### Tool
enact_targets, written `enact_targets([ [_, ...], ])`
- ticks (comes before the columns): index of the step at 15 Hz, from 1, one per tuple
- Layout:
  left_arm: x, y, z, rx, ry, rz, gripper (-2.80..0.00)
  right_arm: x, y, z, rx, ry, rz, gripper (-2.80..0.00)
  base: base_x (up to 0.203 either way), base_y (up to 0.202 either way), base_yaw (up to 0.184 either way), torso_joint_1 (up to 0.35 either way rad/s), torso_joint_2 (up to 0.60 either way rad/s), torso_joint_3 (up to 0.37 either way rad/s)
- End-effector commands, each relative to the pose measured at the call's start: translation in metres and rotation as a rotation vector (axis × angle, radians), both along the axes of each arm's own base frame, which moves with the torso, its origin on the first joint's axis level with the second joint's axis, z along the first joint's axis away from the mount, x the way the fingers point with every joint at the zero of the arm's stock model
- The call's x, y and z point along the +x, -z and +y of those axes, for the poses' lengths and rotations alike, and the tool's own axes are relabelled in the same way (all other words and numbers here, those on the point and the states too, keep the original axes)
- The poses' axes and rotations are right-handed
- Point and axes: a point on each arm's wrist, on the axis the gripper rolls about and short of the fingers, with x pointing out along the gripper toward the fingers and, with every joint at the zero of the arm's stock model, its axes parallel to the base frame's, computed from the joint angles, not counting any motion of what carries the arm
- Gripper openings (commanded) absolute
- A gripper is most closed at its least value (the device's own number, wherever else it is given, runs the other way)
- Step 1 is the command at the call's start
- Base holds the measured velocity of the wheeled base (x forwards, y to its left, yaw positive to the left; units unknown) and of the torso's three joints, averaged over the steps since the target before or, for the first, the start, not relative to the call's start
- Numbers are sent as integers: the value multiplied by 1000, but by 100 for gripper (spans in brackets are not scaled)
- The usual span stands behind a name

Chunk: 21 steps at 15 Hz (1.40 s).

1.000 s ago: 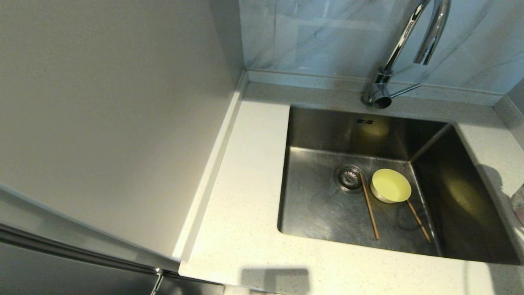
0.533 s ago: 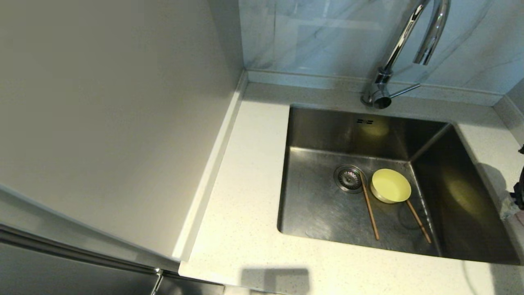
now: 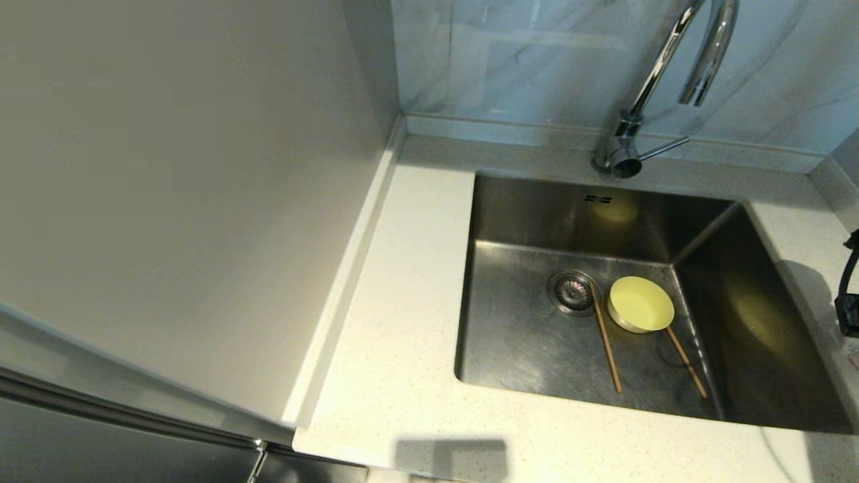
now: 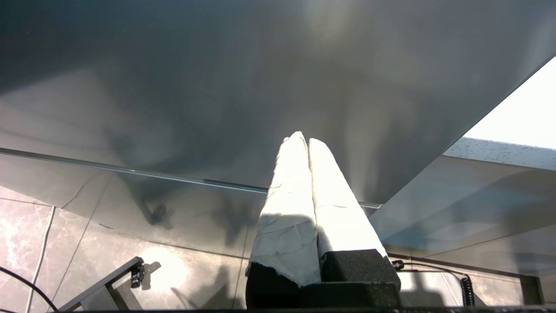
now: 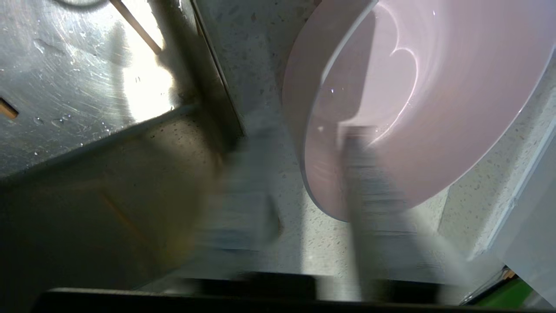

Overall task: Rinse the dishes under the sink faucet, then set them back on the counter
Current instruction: Put a bowl into the sink

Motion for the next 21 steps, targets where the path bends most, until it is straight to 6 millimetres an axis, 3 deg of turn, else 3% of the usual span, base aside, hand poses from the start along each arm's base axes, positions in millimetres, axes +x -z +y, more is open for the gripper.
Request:
enact_targets([
  [1,0,0,0,0,0,-3,-280,-2,-8,1,-12,-3,-23,-280,0,0,0,0,0,0],
  [6,0,0,0,0,0,-3,-280,-12,-33,13,-55,-59,-90,-280,0,0,0,0,0,0],
  [9,0,0,0,0,0,-3,-280,-18,-49,48,-79,-197,-133,-280,0,0,0,0,0,0],
  [13,0,0,0,0,0,-3,-280,-14,-56,107,-77,-422,-165,-280,0,0,0,0,0,0],
  [15,0,0,0,0,0,-3,-280,-4,-51,134,-83,-517,-159,-280,0,0,0,0,0,0],
  [21,0,0,0,0,0,-3,-280,59,-8,201,-202,-637,-170,-280,0,0,0,0,0,0],
])
